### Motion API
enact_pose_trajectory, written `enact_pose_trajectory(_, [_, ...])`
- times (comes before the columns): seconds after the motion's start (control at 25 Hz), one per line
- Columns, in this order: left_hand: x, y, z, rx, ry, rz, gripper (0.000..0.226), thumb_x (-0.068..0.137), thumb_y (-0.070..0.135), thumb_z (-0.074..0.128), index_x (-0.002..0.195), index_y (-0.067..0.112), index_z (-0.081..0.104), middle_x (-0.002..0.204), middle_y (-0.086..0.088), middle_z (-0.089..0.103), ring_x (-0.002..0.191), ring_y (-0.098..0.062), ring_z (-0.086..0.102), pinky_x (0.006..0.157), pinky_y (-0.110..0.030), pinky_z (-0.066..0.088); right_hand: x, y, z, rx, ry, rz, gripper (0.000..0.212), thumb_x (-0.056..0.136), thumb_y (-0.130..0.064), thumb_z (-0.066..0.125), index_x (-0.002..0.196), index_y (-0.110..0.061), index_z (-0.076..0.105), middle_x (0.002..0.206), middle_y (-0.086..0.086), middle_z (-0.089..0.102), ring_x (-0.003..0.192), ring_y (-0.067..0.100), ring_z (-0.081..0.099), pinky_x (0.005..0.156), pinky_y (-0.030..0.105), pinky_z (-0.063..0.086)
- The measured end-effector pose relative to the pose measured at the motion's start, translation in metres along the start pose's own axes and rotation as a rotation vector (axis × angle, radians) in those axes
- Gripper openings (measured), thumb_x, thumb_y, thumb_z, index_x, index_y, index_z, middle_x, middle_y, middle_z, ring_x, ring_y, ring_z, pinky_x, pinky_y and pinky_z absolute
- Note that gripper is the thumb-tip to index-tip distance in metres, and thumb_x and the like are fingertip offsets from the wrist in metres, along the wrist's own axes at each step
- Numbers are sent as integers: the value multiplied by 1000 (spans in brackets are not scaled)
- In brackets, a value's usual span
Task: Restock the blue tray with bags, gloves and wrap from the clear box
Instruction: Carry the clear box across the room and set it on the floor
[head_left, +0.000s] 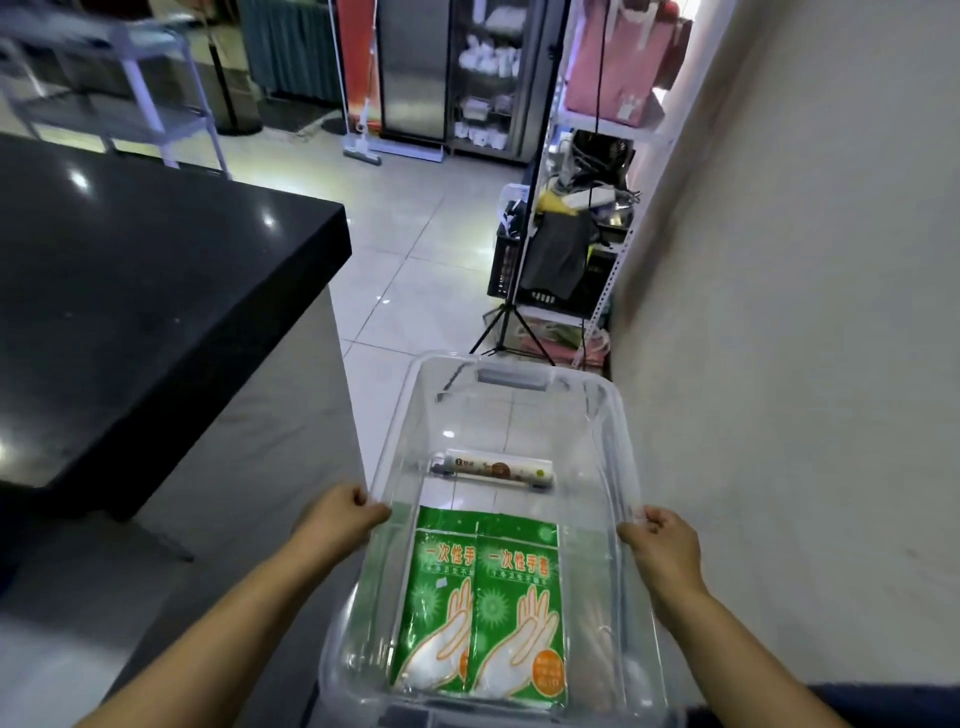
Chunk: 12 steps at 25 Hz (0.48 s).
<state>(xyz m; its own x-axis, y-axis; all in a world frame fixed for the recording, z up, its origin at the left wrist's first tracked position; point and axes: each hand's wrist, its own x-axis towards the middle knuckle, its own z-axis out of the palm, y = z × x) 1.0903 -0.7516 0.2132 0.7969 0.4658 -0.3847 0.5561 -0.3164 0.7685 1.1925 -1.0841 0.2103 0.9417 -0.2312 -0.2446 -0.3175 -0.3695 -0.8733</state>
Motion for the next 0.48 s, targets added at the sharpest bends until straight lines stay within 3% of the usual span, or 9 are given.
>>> enact_pose_trajectory(0.12, [81,27,4,-23,28,-8,31,72,17,68,51,17,45,40,3,48,39,-17,50,57,-30,42,80,-30,36,-17,-16,-11,27,70,3,68,97,-3,66,77,6,65,65,14,58,60,22,42])
enact_pose_trajectory(0.24, [157,64,0,-29,-5,4,30,74,17,67,53,19,46,46,-2,49,32,-7,50,55,-27,43,150,-70,70,-46,-10,-14,29,70,3,68,99,0,65,76,5,64,65,14,58,64,24,41])
enact_pose_trajectory(0.48, [287,140,-19,-42,113,-33,18,73,22,66,63,14,54,57,-4,61,56,-24,58,60,-31,44,271,-157,132,-81,-7,-40,32,73,0,66,105,1,62,89,13,64,75,22,58,73,27,41])
